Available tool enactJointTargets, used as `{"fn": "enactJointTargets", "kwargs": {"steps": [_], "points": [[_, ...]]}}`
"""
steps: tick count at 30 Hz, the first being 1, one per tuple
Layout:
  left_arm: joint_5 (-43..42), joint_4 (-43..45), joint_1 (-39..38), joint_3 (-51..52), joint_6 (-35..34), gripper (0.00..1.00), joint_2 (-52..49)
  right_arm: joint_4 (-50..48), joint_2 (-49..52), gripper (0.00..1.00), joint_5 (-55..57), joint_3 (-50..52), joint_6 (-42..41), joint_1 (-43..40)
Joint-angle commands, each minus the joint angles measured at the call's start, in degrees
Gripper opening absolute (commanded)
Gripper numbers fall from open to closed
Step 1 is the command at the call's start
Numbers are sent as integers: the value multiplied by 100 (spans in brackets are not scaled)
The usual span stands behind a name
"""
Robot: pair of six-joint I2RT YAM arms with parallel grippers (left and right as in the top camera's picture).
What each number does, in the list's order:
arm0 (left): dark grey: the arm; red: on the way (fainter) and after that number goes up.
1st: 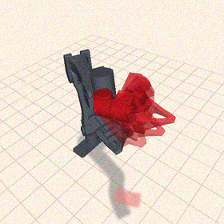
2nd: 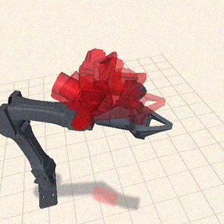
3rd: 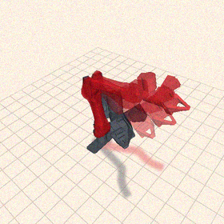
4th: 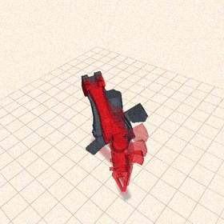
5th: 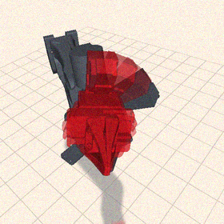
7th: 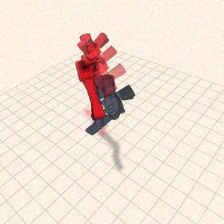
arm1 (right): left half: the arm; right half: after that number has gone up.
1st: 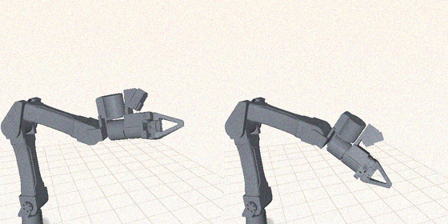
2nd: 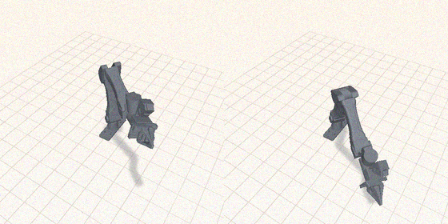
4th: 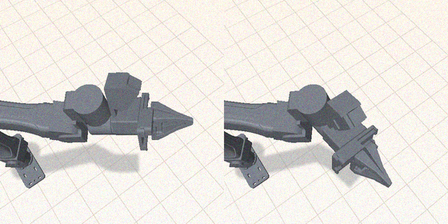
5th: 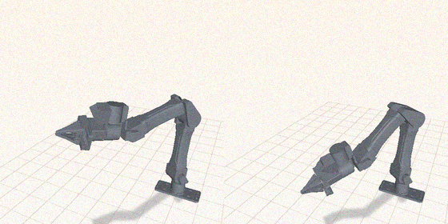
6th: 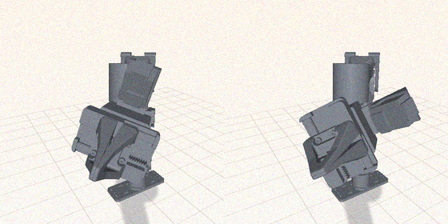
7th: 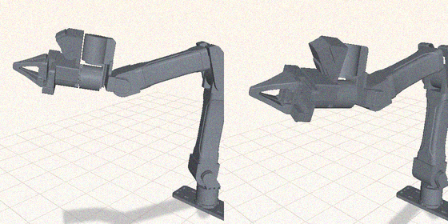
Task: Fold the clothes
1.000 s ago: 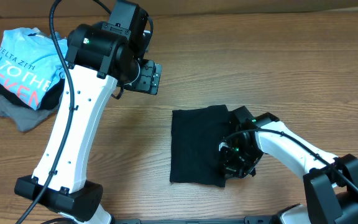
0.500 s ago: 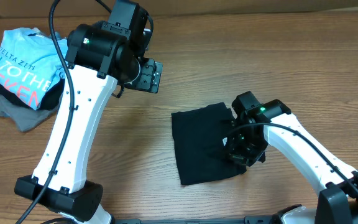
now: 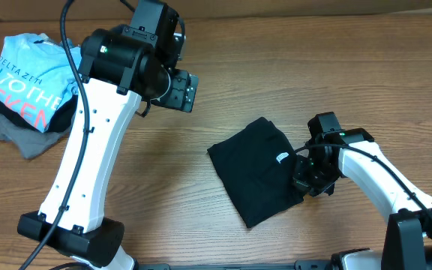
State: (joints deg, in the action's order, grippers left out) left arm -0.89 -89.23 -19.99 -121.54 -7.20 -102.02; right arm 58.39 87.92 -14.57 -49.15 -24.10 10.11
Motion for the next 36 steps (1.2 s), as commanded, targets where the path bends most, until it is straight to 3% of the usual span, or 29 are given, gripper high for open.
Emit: {"fn": "enactJointTargets", "kwargs": {"steps": [1, 3, 6, 8, 14, 18, 21, 32, 36], "points": [[-850, 7, -2, -37, 881, 78, -205, -52, -15, 4, -138, -11, 136, -39], [-1438, 9, -4, -4, 1211, 71, -426, -109, -17, 4, -136, -28, 55, -87], [-2159, 9, -35, 101, 1578, 49, -850, -76, -17, 4, -96, -50, -146, -201], [-2385, 9, -70, 151, 1681, 42, -1165, 31, -17, 4, -94, -48, -190, -284], [-3604, 0, -280, 157, 2865, 44, -2164, 59, -17, 4, -94, -48, -192, -376], [-3689, -90, -492, 157, 3314, 37, -2745, 59, -17, 4, -94, -48, -190, -376], [-3521, -138, -673, 157, 3477, 22, -3136, 70, -17, 4, -90, -48, -190, -376], [-2538, 13, -702, 160, 2999, 10, -4041, -20, -17, 4, 706, -50, -669, -382], [-1943, 214, -614, 160, 2382, 9, -4111, -24, -17, 4, 713, -66, -750, -417]]}}
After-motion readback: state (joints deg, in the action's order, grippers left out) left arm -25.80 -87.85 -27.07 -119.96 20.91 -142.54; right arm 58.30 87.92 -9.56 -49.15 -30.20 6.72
